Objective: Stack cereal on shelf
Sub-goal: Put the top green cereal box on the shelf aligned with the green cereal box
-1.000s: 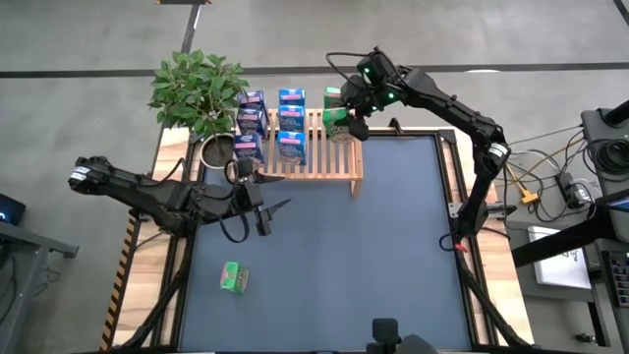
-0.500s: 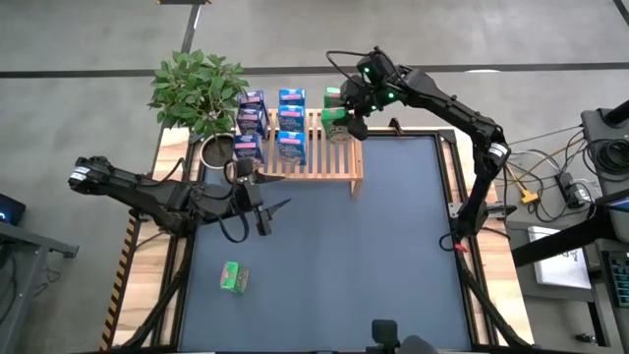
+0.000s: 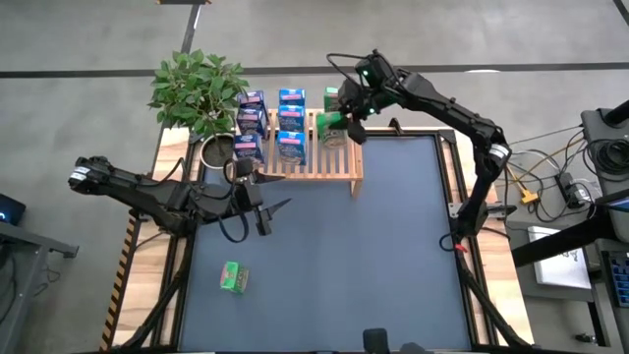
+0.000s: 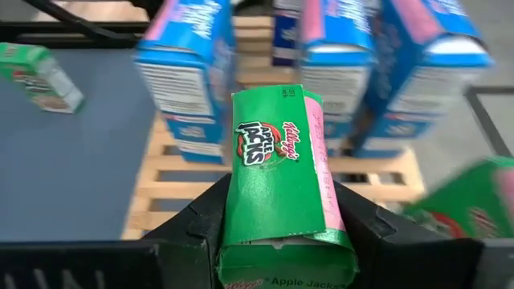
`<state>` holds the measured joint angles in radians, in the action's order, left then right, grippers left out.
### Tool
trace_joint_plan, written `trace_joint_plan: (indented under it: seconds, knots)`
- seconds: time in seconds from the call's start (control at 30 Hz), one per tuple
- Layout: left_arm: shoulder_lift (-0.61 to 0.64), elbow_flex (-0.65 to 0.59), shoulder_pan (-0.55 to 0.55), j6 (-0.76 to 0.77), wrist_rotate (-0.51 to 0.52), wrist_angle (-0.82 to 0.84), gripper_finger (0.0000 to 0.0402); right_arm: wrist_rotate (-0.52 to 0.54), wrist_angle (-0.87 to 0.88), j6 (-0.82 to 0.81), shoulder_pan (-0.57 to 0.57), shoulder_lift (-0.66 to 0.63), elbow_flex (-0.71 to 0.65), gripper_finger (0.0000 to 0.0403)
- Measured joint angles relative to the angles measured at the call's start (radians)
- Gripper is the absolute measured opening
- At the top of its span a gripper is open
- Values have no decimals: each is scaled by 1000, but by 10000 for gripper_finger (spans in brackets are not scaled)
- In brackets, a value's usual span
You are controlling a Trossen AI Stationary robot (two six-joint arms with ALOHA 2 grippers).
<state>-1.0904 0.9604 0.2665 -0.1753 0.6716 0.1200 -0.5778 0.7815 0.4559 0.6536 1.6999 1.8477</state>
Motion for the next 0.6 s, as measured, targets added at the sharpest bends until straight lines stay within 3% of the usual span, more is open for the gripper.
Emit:
trace_joint_plan:
  seconds: [0.23,0.43,0.6]
  knots:
    - [0,0,0,0,0,0,240,2,-193,-27,-24,-134,-211,141]
    - [0,0,0,0,0,0,240,114,-457,-64,-16,-289,-455,141]
    - [0,0,0,0,0,0,240,134,-595,-81,5,-327,-571,141]
